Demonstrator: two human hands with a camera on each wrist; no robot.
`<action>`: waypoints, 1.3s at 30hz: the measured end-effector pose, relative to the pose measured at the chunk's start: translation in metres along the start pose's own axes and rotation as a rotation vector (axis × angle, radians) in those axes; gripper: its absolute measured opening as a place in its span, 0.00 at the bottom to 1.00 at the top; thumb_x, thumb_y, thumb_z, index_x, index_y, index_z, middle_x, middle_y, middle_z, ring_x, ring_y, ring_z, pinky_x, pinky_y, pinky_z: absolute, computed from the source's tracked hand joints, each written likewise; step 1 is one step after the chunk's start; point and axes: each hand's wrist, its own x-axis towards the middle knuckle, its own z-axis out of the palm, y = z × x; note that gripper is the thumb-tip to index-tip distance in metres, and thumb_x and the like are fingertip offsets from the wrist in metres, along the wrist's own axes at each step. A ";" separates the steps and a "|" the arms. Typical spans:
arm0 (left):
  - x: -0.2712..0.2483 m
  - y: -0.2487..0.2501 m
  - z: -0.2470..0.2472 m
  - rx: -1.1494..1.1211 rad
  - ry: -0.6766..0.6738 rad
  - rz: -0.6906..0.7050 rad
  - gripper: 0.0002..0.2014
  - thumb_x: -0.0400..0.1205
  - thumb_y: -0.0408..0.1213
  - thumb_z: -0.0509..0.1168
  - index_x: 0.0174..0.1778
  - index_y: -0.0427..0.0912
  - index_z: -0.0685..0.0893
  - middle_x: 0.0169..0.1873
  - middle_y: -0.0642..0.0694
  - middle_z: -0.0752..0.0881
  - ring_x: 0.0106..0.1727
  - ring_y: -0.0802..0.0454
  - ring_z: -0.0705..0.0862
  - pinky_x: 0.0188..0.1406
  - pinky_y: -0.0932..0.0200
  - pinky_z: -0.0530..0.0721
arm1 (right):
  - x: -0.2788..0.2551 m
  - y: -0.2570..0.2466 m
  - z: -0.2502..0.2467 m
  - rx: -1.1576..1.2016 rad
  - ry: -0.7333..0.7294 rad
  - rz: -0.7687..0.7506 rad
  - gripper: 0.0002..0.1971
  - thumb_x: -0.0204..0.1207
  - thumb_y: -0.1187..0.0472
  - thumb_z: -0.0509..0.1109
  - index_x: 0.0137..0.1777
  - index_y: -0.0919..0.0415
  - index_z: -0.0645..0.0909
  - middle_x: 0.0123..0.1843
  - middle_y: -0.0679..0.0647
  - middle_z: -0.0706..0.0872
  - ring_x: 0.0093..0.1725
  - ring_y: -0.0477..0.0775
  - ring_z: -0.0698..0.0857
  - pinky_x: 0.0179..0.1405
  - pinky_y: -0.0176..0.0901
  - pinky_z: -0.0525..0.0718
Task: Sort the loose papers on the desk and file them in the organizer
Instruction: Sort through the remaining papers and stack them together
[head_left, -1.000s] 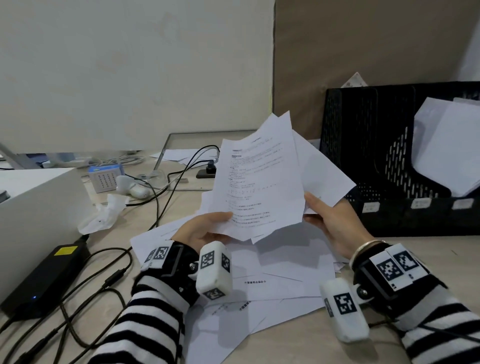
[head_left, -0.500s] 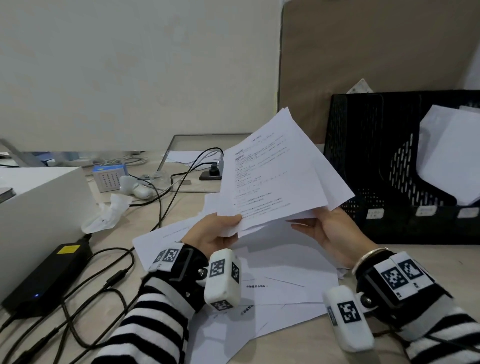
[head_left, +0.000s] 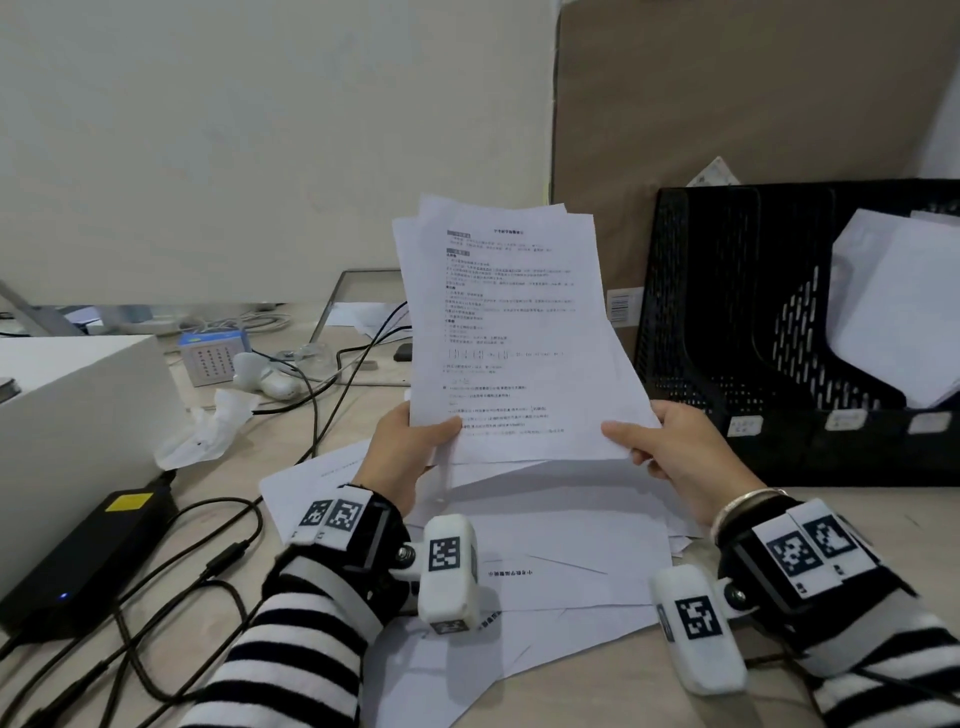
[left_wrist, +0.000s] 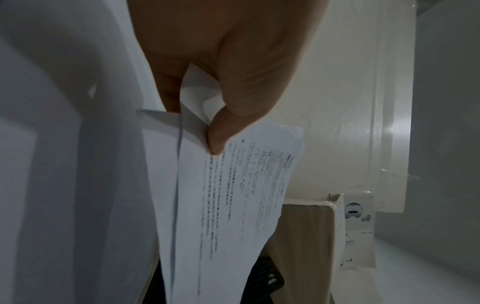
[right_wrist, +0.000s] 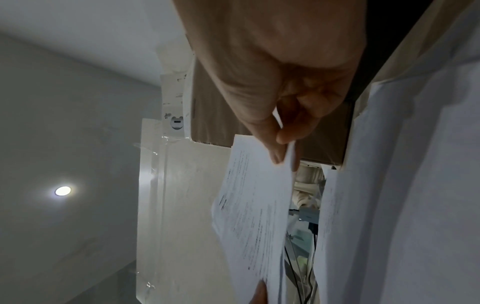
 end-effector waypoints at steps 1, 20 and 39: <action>0.000 0.000 0.000 0.010 -0.019 0.013 0.13 0.80 0.23 0.67 0.59 0.38 0.83 0.54 0.44 0.90 0.55 0.46 0.89 0.55 0.51 0.86 | 0.001 0.000 0.000 -0.006 0.015 0.002 0.04 0.77 0.61 0.73 0.43 0.61 0.85 0.29 0.53 0.84 0.25 0.44 0.75 0.26 0.34 0.68; -0.005 0.002 0.000 -0.060 -0.203 0.064 0.24 0.75 0.16 0.67 0.66 0.37 0.79 0.60 0.39 0.88 0.60 0.39 0.87 0.61 0.43 0.85 | -0.003 -0.003 -0.002 0.002 0.006 0.062 0.05 0.79 0.66 0.69 0.45 0.61 0.86 0.35 0.52 0.85 0.31 0.46 0.75 0.29 0.36 0.70; 0.015 -0.014 -0.031 -0.241 0.305 -0.163 0.13 0.81 0.34 0.64 0.61 0.38 0.79 0.58 0.37 0.86 0.57 0.35 0.86 0.61 0.32 0.82 | 0.010 -0.011 0.000 0.056 0.052 0.146 0.07 0.81 0.64 0.66 0.53 0.64 0.85 0.47 0.59 0.92 0.31 0.46 0.83 0.22 0.31 0.71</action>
